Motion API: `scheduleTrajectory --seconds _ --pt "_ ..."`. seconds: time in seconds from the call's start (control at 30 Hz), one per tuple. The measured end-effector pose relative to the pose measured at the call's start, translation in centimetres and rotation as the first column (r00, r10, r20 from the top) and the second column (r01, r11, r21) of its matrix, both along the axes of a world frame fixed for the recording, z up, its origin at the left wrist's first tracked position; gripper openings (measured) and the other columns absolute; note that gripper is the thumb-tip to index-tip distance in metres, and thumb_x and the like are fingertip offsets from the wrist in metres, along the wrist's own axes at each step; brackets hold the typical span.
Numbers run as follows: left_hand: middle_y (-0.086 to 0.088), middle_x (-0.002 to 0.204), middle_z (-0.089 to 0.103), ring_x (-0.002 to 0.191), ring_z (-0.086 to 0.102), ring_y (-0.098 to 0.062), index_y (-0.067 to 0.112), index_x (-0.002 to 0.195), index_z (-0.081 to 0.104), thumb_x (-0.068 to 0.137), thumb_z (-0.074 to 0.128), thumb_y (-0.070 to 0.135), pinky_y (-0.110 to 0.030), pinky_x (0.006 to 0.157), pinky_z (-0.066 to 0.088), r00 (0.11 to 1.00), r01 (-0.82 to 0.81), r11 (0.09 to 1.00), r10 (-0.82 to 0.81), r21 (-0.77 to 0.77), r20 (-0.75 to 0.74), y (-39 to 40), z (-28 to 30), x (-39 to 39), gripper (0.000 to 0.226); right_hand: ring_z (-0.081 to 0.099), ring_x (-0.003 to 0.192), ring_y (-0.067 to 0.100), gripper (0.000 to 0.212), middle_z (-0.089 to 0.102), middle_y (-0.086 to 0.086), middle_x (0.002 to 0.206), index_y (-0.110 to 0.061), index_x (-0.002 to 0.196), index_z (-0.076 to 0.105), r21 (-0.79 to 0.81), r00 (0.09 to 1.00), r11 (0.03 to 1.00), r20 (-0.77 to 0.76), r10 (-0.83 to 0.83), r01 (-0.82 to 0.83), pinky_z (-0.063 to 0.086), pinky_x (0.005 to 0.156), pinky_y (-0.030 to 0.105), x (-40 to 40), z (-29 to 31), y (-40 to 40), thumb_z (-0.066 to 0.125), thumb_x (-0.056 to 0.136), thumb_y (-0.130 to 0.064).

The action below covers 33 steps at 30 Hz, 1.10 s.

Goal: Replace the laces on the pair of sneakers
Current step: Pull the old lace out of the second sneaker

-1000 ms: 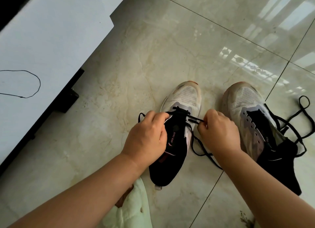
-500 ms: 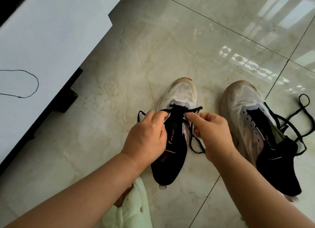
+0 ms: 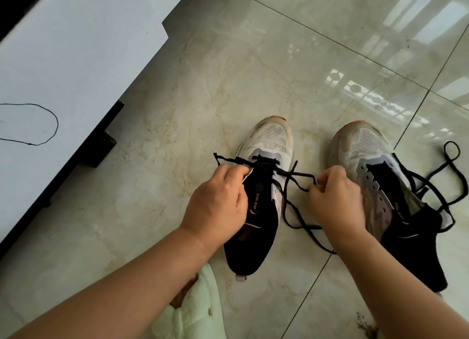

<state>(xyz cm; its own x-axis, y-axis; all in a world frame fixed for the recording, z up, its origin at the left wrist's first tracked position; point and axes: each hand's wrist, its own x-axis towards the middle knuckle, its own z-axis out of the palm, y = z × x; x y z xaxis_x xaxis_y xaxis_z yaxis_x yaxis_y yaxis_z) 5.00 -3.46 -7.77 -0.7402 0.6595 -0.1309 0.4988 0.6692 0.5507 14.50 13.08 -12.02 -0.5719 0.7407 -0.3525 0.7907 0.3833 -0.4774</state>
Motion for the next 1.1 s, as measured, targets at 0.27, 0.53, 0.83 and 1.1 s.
scheduleTrajectory --seconds 0.27,0.53,0.83,1.1 --pt "-0.013 0.099 0.063 0.070 0.064 -0.032 0.004 0.108 0.063 0.080 0.060 -0.001 -0.035 0.057 0.052 1.000 0.027 1.000 -0.027 -0.006 -0.001 0.0 0.0 -0.1 0.028 0.056 0.073 0.020 0.002 0.057 0.002 0.079 -0.007 0.080 0.070 0.141 0.858 0.934 -0.369 0.357 -0.328 0.047 0.059 0.035 -1.4 2.5 -2.4 0.069 0.078 -0.006" --pt "-0.012 0.106 0.062 0.080 0.064 -0.032 0.004 0.113 0.060 0.084 0.055 0.001 -0.042 0.064 0.054 1.000 0.023 1.000 -0.023 -0.001 -0.006 0.0 -0.2 -0.4 0.030 0.055 0.079 0.029 0.018 0.058 0.009 0.081 -0.004 0.093 0.072 0.209 0.832 0.899 -0.343 0.436 -0.384 0.047 0.066 0.038 -2.4 2.2 -1.6 0.071 0.076 -0.001" --pt "-0.013 0.106 0.062 0.080 0.064 -0.031 0.003 0.113 0.060 0.084 0.055 0.001 -0.041 0.065 0.055 1.000 0.022 1.000 -0.022 0.009 -0.012 0.0 -0.2 -0.4 0.029 0.051 0.067 0.034 0.009 0.056 0.013 0.071 0.001 0.069 0.064 0.377 0.790 0.802 -0.234 0.566 -0.463 0.045 0.059 0.045 -2.9 1.9 -1.2 0.066 0.077 -0.003" --pt "-0.012 0.098 0.063 0.069 0.062 -0.031 0.004 0.110 0.063 0.082 0.058 0.000 -0.032 0.058 0.049 1.000 -0.019 1.000 0.019 -0.005 -0.010 -0.1 -0.1 -0.3 0.029 0.048 0.083 0.032 0.007 0.050 0.011 0.085 -0.001 0.077 0.055 0.167 0.905 0.892 0.160 0.395 -0.419 0.040 0.061 0.034 -0.8 -0.3 0.5 0.055 0.078 -0.007"
